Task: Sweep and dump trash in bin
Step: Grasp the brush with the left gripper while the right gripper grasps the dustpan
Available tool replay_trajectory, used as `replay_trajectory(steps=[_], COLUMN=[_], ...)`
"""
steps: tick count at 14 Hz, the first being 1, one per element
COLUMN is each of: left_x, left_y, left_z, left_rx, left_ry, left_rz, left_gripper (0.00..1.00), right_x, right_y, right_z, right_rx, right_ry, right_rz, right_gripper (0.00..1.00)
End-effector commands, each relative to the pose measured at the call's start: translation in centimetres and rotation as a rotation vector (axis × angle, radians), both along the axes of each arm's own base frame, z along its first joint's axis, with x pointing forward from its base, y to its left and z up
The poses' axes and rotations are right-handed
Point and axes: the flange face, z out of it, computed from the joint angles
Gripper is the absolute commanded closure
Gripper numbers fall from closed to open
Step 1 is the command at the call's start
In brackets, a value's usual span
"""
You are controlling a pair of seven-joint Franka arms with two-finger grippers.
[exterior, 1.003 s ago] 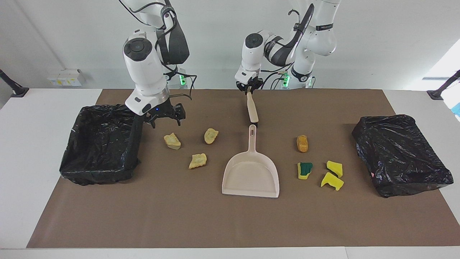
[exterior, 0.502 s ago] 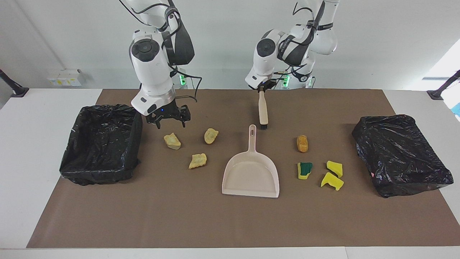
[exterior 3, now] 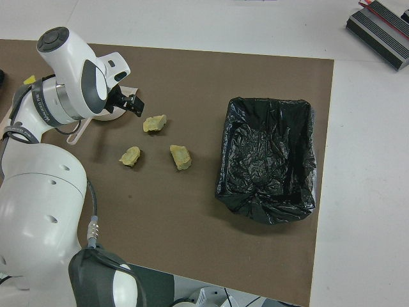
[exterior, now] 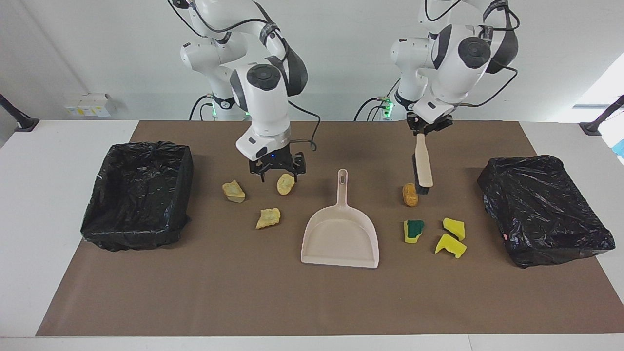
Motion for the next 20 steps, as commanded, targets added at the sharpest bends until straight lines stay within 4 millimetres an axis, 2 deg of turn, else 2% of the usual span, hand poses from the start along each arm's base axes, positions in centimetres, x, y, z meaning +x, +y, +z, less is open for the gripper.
replay_trajectory(steps=[1,2,4,5,7,9,11,14,16,18,20], left_x=[5.8,7.2,8.9,9.5,10.4,11.3,11.1,11.0,10.9,10.9,10.9], left_y=[6.1,8.0,10.2,11.2,13.7,13.9,13.9,13.8,13.8,13.8,13.8], left_z=[0.5,0.8,0.3,-0.2,-1.3,-2.2,-2.5,-2.6,-2.5,-2.5,-2.8], left_rx=[-0.022,-0.021,0.022,0.020,0.013,0.008,0.008,0.006,0.006,0.006,0.008], left_ry=[-0.008,-0.039,-0.097,-0.115,-0.127,-0.148,-0.143,-0.140,-0.140,-0.140,-0.137], left_rz=[-0.057,-0.068,-0.076,-0.081,-0.098,-0.096,-0.096,-0.098,-0.100,-0.100,-0.098], left_gripper=[1.00,1.00,1.00,1.00,1.00,1.00,1.00,1.00,1.00,1.00,1.00], right_x=[-0.4,-1.0,-2.0,-2.0,-2.6,-2.8,-3.4,-3.3,-3.1,-3.2,-3.4], right_y=[6.0,8.6,12.8,13.6,15.2,15.5,16.2,16.1,15.9,15.9,15.7], right_z=[-1.8,-2.8,-5.4,-6.6,-7.3,-8.8,-8.8,-8.8,-8.8,-8.7,-7.8], right_rx=[0.005,-0.006,-0.054,-0.060,-0.045,-0.074,-0.076,-0.083,-0.082,-0.083,-0.084], right_ry=[-0.014,-0.032,-0.065,-0.073,-0.097,-0.100,-0.102,-0.108,-0.106,-0.098,-0.090], right_rz=[-0.050,-0.063,-0.071,-0.079,-0.047,-0.027,-0.003,0.004,-0.001,0.000,0.054], right_gripper=[0.00,0.00,0.00,0.00,0.00,0.00,0.04,0.36,0.64,0.99,1.00])
